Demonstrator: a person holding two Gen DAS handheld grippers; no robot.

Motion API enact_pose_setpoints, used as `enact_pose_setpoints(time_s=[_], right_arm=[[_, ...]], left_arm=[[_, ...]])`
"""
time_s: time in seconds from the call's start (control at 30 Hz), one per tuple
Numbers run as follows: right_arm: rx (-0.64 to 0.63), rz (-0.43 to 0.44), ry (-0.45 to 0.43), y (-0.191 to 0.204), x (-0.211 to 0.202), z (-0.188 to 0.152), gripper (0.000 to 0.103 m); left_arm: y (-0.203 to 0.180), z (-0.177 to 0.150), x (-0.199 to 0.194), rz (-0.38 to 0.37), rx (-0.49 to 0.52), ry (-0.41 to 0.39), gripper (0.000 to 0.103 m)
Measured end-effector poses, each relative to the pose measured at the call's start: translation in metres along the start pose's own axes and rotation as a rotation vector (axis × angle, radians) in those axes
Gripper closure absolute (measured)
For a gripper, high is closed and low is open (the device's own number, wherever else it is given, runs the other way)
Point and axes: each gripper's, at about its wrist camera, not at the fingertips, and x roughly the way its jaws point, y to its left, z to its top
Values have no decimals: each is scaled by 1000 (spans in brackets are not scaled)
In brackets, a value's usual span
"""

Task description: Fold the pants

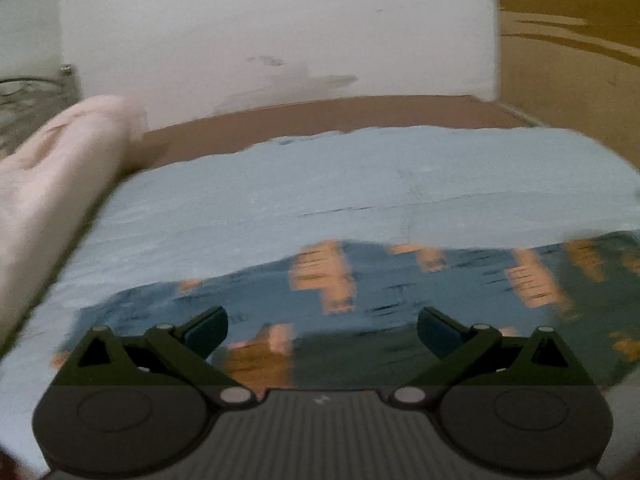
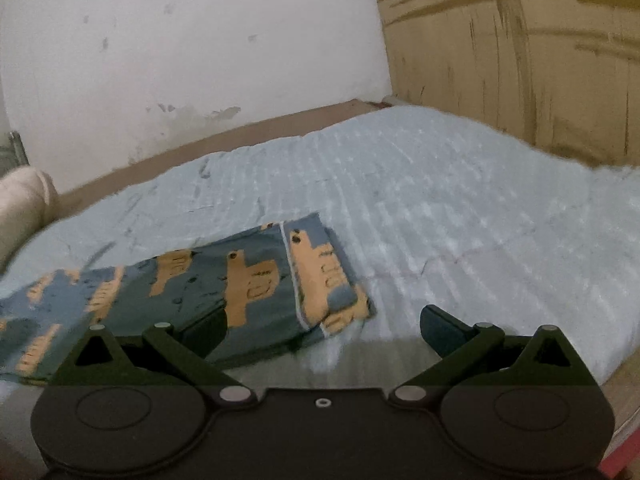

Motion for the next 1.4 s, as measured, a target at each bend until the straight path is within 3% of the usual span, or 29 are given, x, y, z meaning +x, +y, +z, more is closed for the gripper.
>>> enact_pose_setpoints(time_s=[0.23,0.37,0.5,0.63,0.77,0.83,1.1,1.2,1.4], right_arm=[[113,102,2,-11,-4,9,1],[172,108,22,-14,3,14,5],[199,26,38,-11,11,15,17],[178,-37,40,-5,15,13,30],[177,-72,37,-2,20,13,57],[182,-70,33,-2,20,13,60],[125,-62,-14,10,14,17,84],[21,-65,-63,31,5,23,84],[-224,-12,-153,88,-15,31,84]], left_arm=[[-79,15,20,-236,49,-11,1],[-117,17,31,-311,90,-3,1],[-142,12,44,-337,134,28,1],[-153,0,51,-315,183,81,1],[-150,-6,53,-305,185,111,1],[-148,-4,52,-313,176,119,1],[-135,10,53,-382,77,154,1],[-125,24,50,-470,-38,151,1],[-107,50,51,-739,-258,168,1]])
